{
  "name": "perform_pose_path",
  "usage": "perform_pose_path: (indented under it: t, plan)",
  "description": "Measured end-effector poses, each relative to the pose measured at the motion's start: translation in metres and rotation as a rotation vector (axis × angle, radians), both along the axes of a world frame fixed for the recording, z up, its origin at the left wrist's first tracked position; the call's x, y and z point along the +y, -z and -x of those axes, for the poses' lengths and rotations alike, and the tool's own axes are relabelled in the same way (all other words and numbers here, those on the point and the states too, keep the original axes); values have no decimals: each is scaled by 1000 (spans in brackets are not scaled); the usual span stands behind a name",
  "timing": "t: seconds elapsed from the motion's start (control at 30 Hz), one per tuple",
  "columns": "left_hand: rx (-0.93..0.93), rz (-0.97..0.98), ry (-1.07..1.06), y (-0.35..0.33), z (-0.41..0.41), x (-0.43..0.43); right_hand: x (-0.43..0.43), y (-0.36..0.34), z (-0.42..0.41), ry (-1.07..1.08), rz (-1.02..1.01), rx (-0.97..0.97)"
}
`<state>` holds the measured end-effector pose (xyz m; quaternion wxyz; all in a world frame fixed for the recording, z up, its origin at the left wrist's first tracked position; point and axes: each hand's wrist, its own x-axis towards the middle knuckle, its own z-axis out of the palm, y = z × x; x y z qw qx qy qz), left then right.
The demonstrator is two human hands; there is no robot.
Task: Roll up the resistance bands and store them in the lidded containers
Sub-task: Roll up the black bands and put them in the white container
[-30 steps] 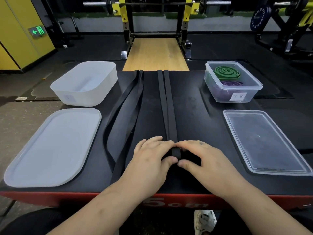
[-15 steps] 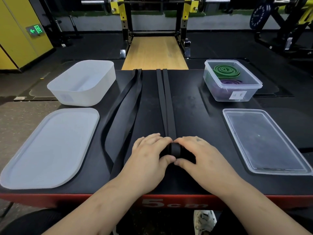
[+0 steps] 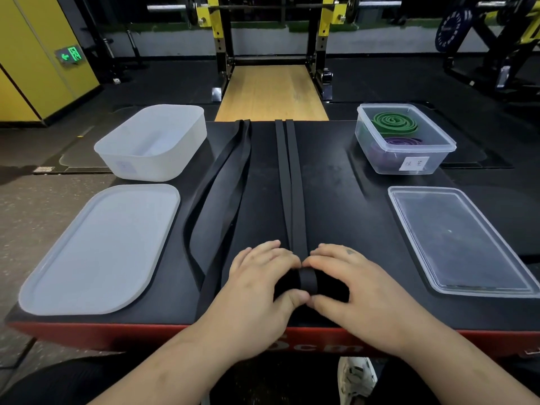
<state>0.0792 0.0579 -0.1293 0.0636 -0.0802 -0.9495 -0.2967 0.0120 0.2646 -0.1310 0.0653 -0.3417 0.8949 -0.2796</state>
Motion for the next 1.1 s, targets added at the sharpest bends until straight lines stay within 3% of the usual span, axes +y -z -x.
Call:
perform_pose_path:
  t: [0.5,1.1]
  plan:
    - [-131,-18,1,-8,2,0,-1,-3,12,-54,-6,-53]
    - [-23,21,-66,-1,14,0,-6,-7,11,48,56,-60]
